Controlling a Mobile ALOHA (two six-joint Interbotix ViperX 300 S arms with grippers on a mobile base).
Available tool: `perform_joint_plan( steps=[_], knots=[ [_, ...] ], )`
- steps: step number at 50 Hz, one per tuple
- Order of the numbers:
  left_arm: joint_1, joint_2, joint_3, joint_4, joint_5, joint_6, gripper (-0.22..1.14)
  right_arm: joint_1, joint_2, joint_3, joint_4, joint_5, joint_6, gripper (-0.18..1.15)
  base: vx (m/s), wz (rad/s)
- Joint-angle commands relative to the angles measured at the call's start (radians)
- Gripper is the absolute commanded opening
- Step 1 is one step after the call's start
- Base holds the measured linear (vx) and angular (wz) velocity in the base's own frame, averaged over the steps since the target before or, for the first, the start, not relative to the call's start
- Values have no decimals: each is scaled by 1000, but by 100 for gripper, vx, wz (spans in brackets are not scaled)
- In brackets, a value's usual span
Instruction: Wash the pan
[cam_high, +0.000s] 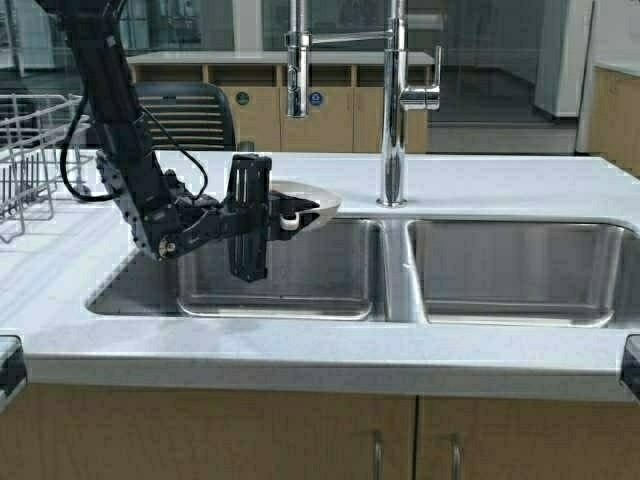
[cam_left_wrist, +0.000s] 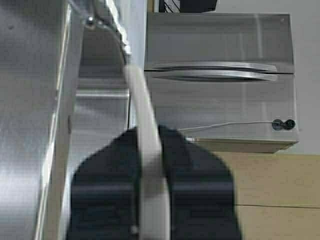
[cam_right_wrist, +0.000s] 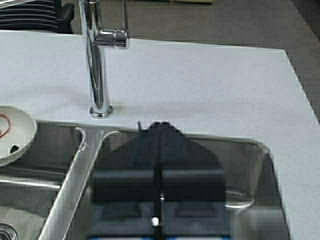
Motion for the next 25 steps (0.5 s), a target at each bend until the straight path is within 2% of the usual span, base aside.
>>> perform_joint_plan(
  steps=[1,15,25],
  knots=[
    [-6,-87,26,14,-57,0,2,2,-18,-9,0,-3,2,7,20,14],
    [-52,-161,156,44,-115,-43,2,2,-17,-15,0,-5,2,7,20,15],
    [-129,-192,252,44,-181,-41,2,15,-2,-14,2,-5,2,7,16,9]
  ],
)
